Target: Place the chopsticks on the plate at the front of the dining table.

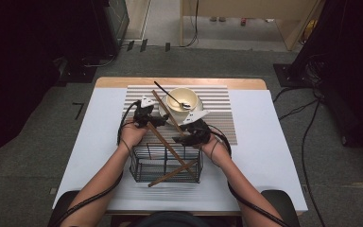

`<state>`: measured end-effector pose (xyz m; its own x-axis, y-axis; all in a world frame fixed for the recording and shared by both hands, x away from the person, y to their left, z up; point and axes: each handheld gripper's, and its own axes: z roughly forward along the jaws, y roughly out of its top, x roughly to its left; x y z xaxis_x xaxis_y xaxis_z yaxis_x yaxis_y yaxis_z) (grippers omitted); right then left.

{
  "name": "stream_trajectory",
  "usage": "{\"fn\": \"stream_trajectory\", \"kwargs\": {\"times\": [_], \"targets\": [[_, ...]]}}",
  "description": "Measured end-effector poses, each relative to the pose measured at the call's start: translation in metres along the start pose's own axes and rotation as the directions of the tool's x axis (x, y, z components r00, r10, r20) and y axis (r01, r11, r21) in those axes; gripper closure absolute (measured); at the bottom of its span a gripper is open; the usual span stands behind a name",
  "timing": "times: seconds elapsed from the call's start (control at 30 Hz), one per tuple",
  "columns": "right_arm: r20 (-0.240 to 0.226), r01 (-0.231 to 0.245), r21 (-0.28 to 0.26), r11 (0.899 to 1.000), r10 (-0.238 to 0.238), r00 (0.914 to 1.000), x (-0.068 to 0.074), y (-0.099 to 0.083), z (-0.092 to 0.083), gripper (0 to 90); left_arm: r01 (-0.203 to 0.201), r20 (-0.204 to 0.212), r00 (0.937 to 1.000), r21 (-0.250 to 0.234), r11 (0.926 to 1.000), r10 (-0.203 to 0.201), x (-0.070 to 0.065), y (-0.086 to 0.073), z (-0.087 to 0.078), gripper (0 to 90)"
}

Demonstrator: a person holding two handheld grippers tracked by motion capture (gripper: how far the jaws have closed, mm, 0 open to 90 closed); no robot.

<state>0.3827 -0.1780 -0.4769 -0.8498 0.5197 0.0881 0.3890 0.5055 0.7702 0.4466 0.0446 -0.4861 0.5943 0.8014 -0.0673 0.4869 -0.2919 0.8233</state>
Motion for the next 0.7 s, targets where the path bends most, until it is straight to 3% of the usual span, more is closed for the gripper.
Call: {"fn": "stream_trajectory", "kwargs": {"times": [0.7], "targets": [[-0.030,0.043,0.014,0.999,-0.042,0.9987,0.0073,0.0044,0.0082,38.6,0.020,-0.003,0.9998,-0.002,0.9998,-0.020,0.0033,-0.0006,0.0008,17.8]]}}
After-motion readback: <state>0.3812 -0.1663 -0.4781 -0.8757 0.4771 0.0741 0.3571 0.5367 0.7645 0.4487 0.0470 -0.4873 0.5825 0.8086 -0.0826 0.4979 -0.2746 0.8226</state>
